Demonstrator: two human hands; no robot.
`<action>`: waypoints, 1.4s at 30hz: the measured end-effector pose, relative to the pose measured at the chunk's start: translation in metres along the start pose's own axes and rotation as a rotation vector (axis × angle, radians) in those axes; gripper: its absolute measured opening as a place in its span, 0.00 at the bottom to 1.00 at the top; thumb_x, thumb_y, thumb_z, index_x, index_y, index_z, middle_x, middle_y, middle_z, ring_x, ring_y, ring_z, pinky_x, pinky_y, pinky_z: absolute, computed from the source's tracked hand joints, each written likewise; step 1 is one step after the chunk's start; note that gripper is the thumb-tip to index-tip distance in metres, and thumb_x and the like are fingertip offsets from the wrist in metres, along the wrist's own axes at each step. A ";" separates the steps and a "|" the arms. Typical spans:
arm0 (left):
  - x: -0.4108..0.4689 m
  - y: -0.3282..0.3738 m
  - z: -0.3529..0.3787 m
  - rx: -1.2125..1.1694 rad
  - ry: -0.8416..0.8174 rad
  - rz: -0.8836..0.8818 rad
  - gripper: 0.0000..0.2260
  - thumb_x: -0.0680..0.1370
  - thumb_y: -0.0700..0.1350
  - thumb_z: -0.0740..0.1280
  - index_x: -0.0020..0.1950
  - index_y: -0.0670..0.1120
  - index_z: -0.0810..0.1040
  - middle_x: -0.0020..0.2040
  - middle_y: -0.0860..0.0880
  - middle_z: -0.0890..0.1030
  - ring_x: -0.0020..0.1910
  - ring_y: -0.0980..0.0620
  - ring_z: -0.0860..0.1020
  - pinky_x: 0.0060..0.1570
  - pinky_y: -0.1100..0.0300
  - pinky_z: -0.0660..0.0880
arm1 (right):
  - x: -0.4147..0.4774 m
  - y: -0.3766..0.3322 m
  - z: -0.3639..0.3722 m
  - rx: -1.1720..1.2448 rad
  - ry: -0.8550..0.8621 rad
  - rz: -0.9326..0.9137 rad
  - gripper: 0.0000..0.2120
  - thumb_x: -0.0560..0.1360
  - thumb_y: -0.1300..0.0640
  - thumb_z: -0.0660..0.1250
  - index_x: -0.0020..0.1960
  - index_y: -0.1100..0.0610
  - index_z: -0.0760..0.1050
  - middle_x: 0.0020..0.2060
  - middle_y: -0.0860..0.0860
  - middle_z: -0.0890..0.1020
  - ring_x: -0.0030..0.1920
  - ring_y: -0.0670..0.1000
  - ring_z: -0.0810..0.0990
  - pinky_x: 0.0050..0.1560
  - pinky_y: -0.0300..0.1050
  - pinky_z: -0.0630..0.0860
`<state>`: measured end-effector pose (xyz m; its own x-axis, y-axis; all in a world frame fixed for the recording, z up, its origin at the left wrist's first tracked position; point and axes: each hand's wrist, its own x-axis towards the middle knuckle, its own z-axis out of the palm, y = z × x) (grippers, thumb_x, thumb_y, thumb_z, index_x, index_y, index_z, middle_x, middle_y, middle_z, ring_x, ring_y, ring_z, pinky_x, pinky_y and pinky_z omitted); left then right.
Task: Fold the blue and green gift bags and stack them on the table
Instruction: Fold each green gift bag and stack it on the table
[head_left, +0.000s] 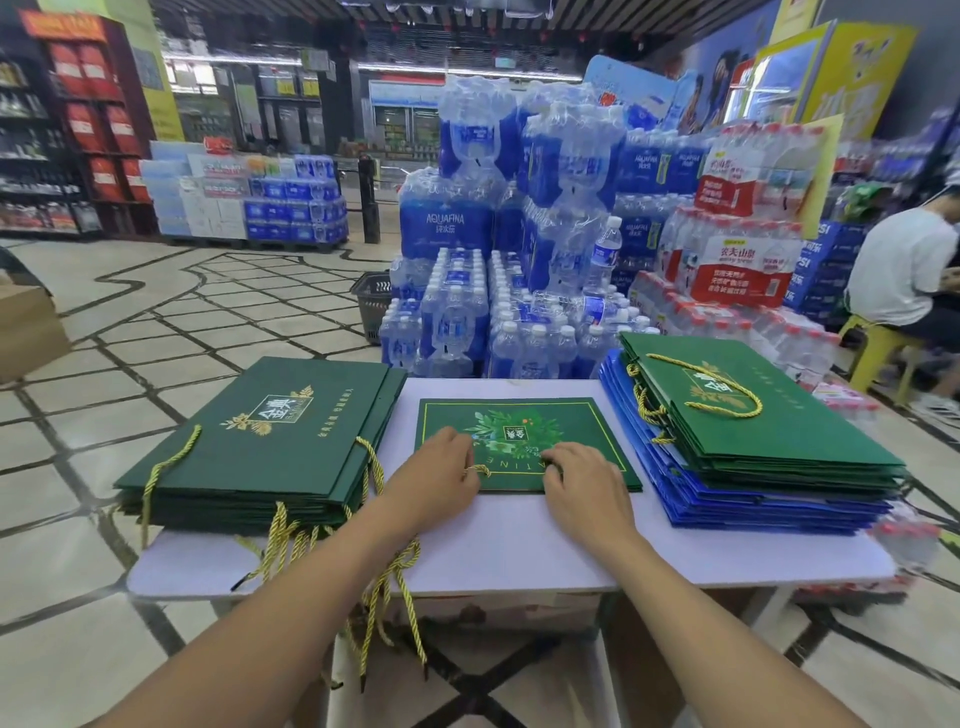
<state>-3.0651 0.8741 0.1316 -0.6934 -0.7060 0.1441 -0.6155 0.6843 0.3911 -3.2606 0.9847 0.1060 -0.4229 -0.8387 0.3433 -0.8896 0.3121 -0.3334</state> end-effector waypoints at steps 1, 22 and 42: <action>0.000 0.001 -0.003 0.010 0.014 -0.033 0.06 0.80 0.48 0.63 0.46 0.48 0.73 0.51 0.51 0.72 0.49 0.49 0.73 0.48 0.54 0.72 | -0.001 -0.001 0.000 -0.002 -0.003 0.002 0.18 0.82 0.52 0.56 0.66 0.49 0.79 0.64 0.43 0.79 0.67 0.47 0.73 0.68 0.52 0.68; 0.016 0.005 0.023 0.149 0.016 0.119 0.30 0.77 0.72 0.58 0.75 0.60 0.71 0.76 0.56 0.70 0.76 0.53 0.65 0.78 0.45 0.58 | 0.005 0.006 -0.013 0.546 0.031 0.182 0.13 0.81 0.48 0.65 0.41 0.50 0.81 0.42 0.43 0.81 0.45 0.45 0.78 0.48 0.44 0.73; 0.010 0.006 0.034 0.162 0.130 0.196 0.22 0.82 0.59 0.59 0.76 0.58 0.68 0.77 0.56 0.69 0.76 0.54 0.67 0.79 0.45 0.58 | -0.002 0.007 -0.025 1.089 0.169 0.249 0.11 0.83 0.63 0.63 0.62 0.52 0.76 0.29 0.50 0.72 0.27 0.47 0.67 0.26 0.39 0.66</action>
<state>-3.0889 0.8774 0.1046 -0.7576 -0.5676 0.3222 -0.5334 0.8229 0.1955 -3.2701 1.0000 0.1247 -0.6590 -0.7103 0.2474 -0.1882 -0.1628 -0.9685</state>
